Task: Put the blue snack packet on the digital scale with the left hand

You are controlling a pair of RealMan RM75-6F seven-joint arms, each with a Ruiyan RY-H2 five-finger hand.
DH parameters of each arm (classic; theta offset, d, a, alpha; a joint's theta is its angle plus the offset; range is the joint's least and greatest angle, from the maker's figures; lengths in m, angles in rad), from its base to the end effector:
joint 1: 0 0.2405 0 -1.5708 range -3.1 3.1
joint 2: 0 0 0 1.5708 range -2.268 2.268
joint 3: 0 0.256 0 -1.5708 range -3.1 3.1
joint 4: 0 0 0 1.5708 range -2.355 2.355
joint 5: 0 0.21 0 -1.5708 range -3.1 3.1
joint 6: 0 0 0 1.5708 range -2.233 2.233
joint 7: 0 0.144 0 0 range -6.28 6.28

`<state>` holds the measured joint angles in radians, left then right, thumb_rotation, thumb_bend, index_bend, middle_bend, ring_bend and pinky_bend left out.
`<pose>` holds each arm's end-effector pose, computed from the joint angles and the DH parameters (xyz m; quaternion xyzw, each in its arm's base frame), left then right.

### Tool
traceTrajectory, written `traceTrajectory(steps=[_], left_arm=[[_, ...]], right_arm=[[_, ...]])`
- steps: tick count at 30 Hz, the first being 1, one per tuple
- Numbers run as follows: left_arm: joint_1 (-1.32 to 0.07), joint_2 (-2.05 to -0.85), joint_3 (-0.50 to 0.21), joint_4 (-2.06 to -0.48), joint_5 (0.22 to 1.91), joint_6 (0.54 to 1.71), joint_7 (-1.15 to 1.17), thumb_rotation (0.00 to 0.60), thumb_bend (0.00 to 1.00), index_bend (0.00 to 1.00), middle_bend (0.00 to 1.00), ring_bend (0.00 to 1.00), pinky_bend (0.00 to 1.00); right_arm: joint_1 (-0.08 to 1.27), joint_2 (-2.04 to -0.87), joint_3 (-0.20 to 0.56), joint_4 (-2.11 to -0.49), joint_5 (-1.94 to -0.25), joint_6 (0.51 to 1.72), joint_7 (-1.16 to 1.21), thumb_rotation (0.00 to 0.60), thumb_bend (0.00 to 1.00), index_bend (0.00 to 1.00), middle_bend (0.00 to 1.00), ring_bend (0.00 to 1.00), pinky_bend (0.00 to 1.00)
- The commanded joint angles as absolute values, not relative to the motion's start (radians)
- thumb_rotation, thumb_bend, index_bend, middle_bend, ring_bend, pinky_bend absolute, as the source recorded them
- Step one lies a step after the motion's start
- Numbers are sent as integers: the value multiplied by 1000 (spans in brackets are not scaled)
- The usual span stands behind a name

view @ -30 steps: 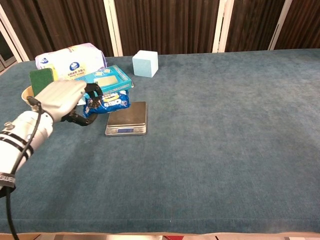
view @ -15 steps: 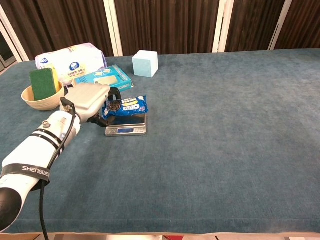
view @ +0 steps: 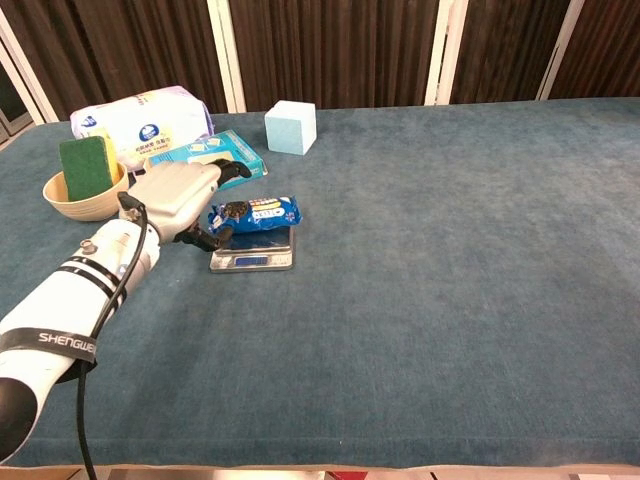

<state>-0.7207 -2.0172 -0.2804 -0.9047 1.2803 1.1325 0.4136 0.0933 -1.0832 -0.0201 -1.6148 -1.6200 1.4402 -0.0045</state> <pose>-0.1450 0.3571 -0.0886 -0.6949 -0.2908 -0.3944 0.5263 -0.3051 -0.1671 0.1483 0.6586 -0.3799 0.3642 0.5379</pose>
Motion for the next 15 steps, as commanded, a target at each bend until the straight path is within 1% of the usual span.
traceTrajectory(steps=[1,5,6,7,8,9,10,11,12,13,14,15], left_arm=[[-682,-1952,-251,-1007,1311,1190,418,600,383,154,136,1000,1000],[-592,-1817,-189,-1187,1373,1304,415,600,381,122,135,998,1000],[-565,-1777,-167,-1230,1397,1339,410,600,378,114,132,981,1000],[-528,-1720,-131,-1284,1431,1382,398,600,375,103,117,926,988],[-499,-1672,-97,-1324,1455,1404,382,600,372,90,94,823,933],[-472,-1619,-62,-1362,1475,1417,362,600,368,77,67,665,812],[-435,-1549,-18,-1401,1491,1434,345,600,364,63,38,442,592],[-406,-1500,11,-1424,1494,1445,336,600,362,57,27,298,432],[-378,-1455,37,-1444,1493,1454,318,600,361,51,21,114,202],[-338,-1408,64,-1467,1483,1472,279,600,361,45,21,37,98],[-312,-1379,82,-1477,1477,1483,246,600,361,35,18,8,61],[-289,-1355,100,-1480,1483,1497,209,600,359,20,13,0,39]], right_arm=[[92,-1084,-21,-1613,-1625,1446,-2,600,174,0,0,0,0],[88,-1086,-22,-1608,-1641,1465,9,600,174,0,0,0,0],[87,-1087,-23,-1606,-1644,1469,10,600,174,0,0,0,0],[85,-1088,-25,-1605,-1648,1473,9,600,174,0,0,0,0],[83,-1089,-26,-1605,-1650,1476,5,600,174,0,0,0,0],[82,-1090,-26,-1605,-1652,1478,2,600,174,0,0,0,0],[81,-1093,-27,-1605,-1655,1480,-4,600,174,0,0,0,0],[80,-1095,-29,-1606,-1657,1481,-9,600,174,0,0,0,0],[80,-1097,-30,-1606,-1659,1481,-15,600,175,0,0,0,0],[78,-1099,-31,-1608,-1662,1483,-23,600,175,0,0,0,0],[77,-1101,-32,-1609,-1664,1484,-28,600,174,0,0,0,0],[76,-1103,-33,-1609,-1665,1486,-34,600,174,0,0,0,0]])
